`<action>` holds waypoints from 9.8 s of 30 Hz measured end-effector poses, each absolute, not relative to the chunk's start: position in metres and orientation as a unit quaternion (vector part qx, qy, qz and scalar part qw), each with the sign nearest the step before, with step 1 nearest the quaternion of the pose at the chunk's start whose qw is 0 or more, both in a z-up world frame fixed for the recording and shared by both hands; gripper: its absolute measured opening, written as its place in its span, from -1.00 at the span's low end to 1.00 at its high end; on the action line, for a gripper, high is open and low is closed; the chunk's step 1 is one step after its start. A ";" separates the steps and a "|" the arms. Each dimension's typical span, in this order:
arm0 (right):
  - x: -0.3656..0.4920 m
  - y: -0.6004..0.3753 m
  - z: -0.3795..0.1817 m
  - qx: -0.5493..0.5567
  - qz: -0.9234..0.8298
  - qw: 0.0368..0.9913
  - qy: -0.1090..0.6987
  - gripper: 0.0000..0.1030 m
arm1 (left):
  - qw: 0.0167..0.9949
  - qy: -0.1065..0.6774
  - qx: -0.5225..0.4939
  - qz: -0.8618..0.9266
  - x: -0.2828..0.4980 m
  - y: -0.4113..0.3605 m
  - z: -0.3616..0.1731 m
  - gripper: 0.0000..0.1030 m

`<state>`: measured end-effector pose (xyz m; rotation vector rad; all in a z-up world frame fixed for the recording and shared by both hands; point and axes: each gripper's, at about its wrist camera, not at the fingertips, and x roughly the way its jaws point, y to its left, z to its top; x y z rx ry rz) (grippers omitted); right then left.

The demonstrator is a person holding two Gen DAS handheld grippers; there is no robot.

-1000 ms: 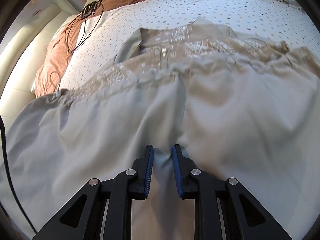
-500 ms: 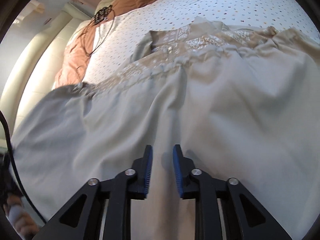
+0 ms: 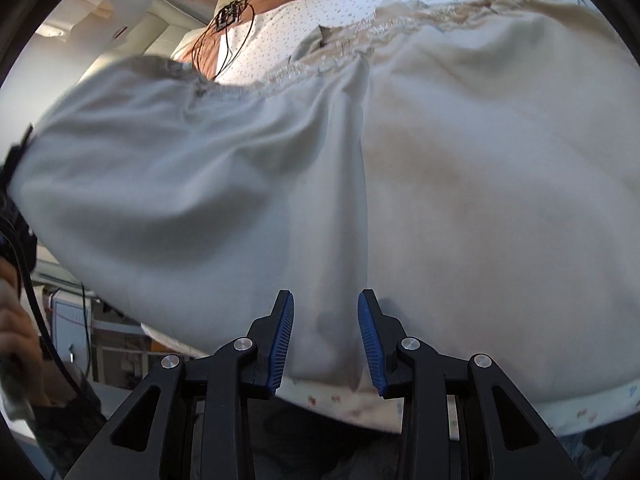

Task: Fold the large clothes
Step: 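Raise the folded jacket off the bed with both tools, then lower the folded beige jacket onto the sheet and open both tools, then pinch the folded jacket edge with the left tool while the right tool grips it too, then carry the folded jacket with both tools toward the black cloth by the headboard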

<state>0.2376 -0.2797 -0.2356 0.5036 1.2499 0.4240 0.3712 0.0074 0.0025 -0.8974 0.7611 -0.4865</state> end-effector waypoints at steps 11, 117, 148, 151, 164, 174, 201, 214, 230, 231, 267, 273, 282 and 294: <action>0.229 -0.272 -0.263 0.249 0.205 0.733 0.598 -0.32 | 0.800 0.388 -0.374 -0.265 0.381 -0.061 0.015 -0.81; 0.327 -0.570 -0.183 0.285 0.110 0.823 0.479 -0.88 | 0.757 0.580 -0.241 -0.180 0.393 -0.163 -0.166 0.25; 0.367 -0.631 -0.253 0.352 0.088 0.769 0.526 0.16 | 0.760 0.593 -0.220 -0.149 0.461 -0.192 -0.197 0.16; 0.383 -0.629 -0.258 0.363 0.105 0.763 0.524 0.16 | 0.764 0.588 -0.220 -0.149 0.474 -0.194 -0.197 0.16; 0.446 -0.599 -0.272 0.370 0.154 0.746 0.532 0.16 | 0.770 0.578 -0.222 -0.154 0.533 -0.198 -0.207 0.09; 0.447 -0.587 -0.268 0.344 0.142 0.760 0.532 -0.46 | 0.788 0.567 -0.194 -0.137 0.556 -0.206 -0.200 -0.29; 0.324 -0.521 -0.075 0.263 0.153 0.866 0.398 -0.58 | 0.863 0.429 -0.205 -0.168 0.443 -0.174 -0.038 -0.91; 0.240 -0.458 0.008 0.251 0.194 0.889 0.331 -0.58 | 0.892 0.356 -0.228 -0.159 0.342 -0.114 0.049 -0.93; 0.183 -0.336 0.069 0.220 0.312 0.878 0.287 -0.58 | 0.928 0.265 -0.245 -0.096 0.232 0.013 0.143 -0.94; 0.181 -0.326 0.070 0.219 0.319 0.877 0.285 -0.58 | 0.929 0.262 -0.246 -0.091 0.227 0.020 0.145 -0.94; 0.196 0.008 0.083 0.142 0.465 0.827 0.281 -0.59 | 0.953 0.182 -0.244 0.002 0.174 0.351 0.168 -0.94; 0.201 0.080 0.088 0.119 0.519 0.798 0.282 -0.59 | 0.954 0.163 -0.247 0.047 0.171 0.410 0.184 -0.94; 0.214 0.182 0.064 0.124 0.566 0.751 0.316 -0.59 | 0.949 0.174 -0.233 0.125 0.166 0.487 0.185 -0.94; 0.242 0.279 0.025 0.130 0.614 0.694 0.352 -0.59 | 0.936 0.188 -0.234 0.185 0.203 0.565 0.168 -0.95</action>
